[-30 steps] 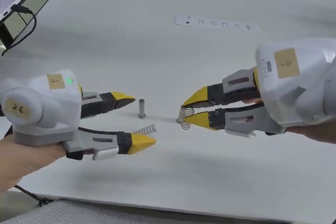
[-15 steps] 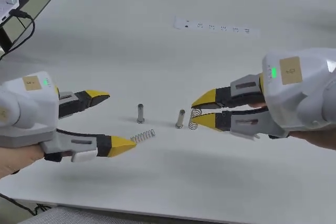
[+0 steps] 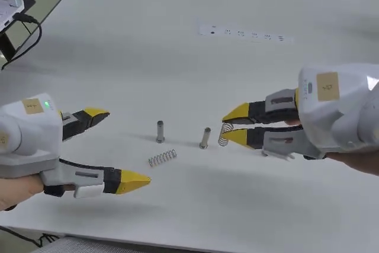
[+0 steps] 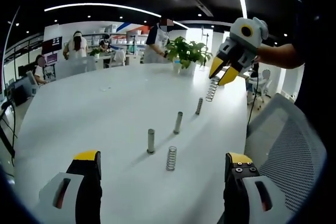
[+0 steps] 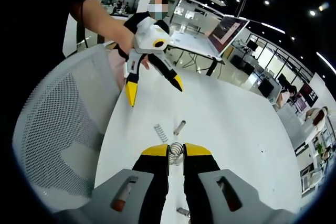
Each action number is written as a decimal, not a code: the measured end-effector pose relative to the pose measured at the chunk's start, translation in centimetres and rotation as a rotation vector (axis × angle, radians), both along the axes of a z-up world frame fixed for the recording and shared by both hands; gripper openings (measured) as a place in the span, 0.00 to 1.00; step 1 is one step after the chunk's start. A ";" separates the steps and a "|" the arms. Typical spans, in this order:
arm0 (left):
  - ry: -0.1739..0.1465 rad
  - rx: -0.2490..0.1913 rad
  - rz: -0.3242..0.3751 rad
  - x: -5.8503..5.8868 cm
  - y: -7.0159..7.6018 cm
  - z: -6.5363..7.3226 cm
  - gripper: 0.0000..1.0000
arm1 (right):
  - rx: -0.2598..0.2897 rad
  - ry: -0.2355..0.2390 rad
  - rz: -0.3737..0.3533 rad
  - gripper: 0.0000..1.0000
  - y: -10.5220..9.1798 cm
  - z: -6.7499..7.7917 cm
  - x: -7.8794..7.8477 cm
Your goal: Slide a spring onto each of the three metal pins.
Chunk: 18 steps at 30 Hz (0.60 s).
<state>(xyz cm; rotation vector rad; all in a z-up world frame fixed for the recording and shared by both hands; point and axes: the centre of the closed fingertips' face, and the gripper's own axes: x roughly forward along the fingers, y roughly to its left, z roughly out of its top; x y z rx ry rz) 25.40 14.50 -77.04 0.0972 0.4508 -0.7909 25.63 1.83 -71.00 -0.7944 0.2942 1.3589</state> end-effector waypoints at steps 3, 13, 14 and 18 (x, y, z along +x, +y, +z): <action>-0.007 -0.013 0.018 0.3 0.3 0.3 0.98 | -0.001 0.000 -0.009 0.06 0.0 -0.2 0.4; -0.010 -0.029 0.028 0.3 0.3 0.4 0.98 | 0.023 -0.001 -0.061 0.06 0.6 -0.4 2.5; -0.008 -0.028 0.028 0.3 0.3 0.4 0.98 | 0.024 0.003 -0.067 0.06 0.8 -0.5 2.8; -0.013 -0.034 0.041 0.5 0.5 0.3 0.98 | 0.022 0.010 -0.086 0.06 1.1 -0.9 3.6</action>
